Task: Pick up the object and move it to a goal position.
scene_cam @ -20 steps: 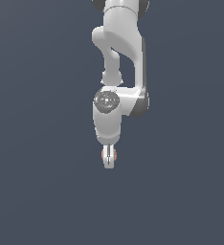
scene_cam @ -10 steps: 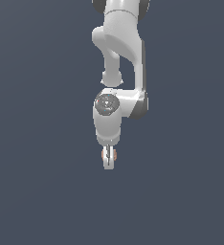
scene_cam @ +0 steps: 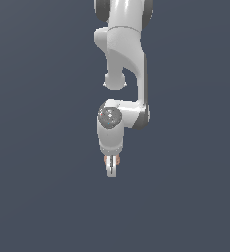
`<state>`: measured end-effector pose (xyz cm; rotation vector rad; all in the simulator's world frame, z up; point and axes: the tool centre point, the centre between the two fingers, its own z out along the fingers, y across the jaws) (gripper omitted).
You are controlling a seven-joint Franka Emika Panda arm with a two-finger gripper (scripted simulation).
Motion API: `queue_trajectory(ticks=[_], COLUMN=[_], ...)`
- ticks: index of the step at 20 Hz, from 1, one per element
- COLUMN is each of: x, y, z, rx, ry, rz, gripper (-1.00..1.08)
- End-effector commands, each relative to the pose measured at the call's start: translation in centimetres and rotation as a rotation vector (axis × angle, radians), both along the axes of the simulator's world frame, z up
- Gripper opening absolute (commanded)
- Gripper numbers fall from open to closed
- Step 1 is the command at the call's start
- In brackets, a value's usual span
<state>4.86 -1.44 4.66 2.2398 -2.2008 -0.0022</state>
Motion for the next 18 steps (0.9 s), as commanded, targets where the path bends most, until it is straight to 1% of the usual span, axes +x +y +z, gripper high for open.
queue_trajectory(ticks=[1,2,13,18], x=[0.13,0.13,0.13,-0.02], y=[0.02,0.02,0.02,-0.14], z=[-0.11,-0.11,-0.07,0.89], rx=[0.000,0.000,0.000,0.000], ry=[-0.002,-0.002,-0.002,-0.002], rz=[0.000,0.000,0.000,0.000], gripper=[1.00,-1.00,-1.00,-1.00])
